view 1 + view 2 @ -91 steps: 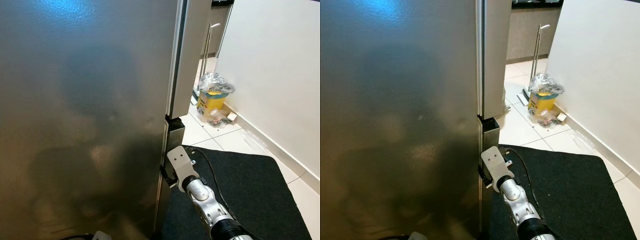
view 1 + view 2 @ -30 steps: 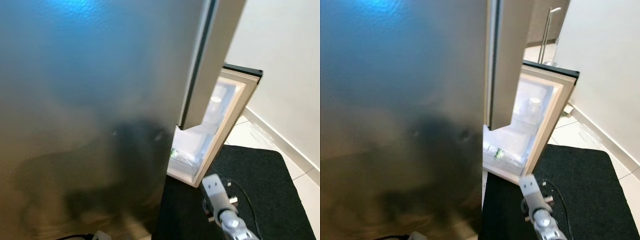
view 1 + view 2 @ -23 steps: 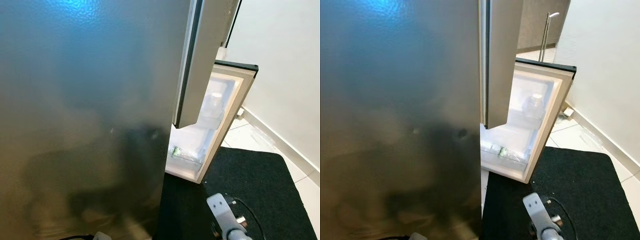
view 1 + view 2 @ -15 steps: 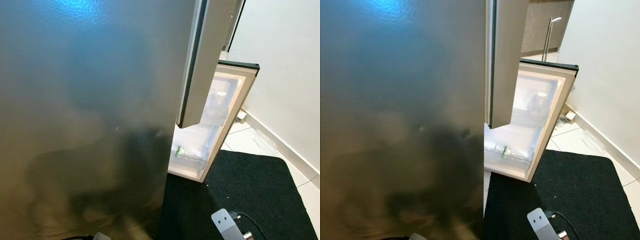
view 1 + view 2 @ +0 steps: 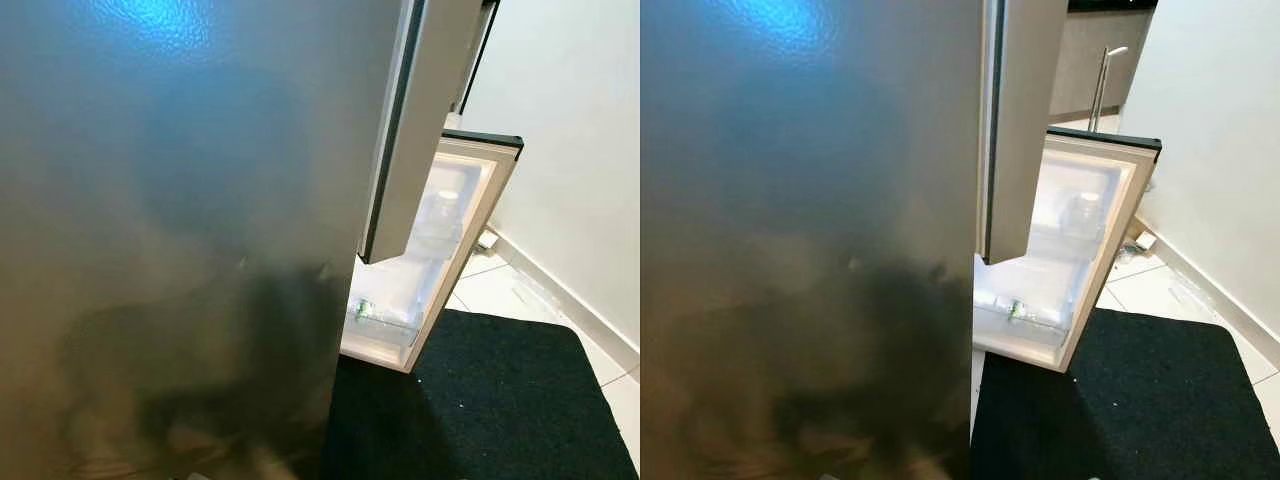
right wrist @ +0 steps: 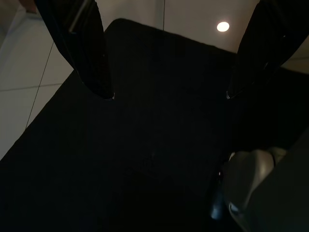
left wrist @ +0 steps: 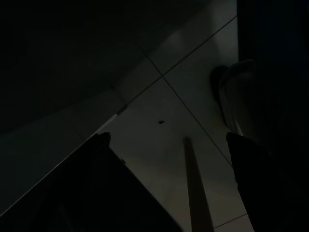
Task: Restocking fridge
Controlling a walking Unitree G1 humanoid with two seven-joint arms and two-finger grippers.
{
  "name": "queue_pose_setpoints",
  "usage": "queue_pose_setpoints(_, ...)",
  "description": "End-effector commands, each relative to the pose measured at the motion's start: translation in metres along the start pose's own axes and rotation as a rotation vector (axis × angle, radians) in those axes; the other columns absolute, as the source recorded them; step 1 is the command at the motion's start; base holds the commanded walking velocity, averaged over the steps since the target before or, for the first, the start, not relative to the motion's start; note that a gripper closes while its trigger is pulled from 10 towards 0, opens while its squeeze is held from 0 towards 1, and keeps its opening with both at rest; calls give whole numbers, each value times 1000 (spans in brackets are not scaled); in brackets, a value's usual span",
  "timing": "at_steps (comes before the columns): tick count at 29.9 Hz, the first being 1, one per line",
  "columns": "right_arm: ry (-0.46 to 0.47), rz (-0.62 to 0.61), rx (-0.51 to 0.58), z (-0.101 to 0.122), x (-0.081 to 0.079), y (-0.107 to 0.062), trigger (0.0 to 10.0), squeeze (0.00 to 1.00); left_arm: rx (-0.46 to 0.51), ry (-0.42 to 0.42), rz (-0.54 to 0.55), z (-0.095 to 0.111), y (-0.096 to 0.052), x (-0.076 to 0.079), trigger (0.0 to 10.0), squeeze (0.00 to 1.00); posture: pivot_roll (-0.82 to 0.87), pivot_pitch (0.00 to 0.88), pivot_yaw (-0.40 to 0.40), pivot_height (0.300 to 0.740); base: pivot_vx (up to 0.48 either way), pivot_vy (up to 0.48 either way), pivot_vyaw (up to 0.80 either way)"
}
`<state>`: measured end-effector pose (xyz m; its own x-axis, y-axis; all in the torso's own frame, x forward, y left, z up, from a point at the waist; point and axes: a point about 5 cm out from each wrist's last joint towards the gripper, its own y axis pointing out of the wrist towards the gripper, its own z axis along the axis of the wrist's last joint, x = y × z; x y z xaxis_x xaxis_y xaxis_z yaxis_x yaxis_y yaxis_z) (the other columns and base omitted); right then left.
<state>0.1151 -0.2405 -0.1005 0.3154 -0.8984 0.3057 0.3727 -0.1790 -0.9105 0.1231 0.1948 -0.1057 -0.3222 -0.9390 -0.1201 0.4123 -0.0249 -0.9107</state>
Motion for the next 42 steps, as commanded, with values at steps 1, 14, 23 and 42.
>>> queue_pose_setpoints(1, -2, 12, -18, -5, -2, 0, 10000, 0, -42, -10, -17, -11, -1, 3, 10000, 0, -60, 30, -15, 740, 0, 0, 0)
queue_pose_setpoints(14, -2, 18, -1, 7, -3, 1, 10000, 0, -46, 7, -28, -10, -2, 0, 10000, 0, -38, 24, -5, 740, 0, -318, 0)
queue_pose_setpoints(23, -4, 33, -6, 9, -8, 1, 10000, 0, -51, 3, -18, -13, -3, -7, 10000, 0, -38, 23, 4, 740, 0, -480, 0)
queue_pose_setpoints(42, 32, 102, -7, 4, -11, 0, 10000, 0, -45, 13, -32, -8, -1, -3, 10000, 0, -46, 22, 5, 740, 0, -480, 0)
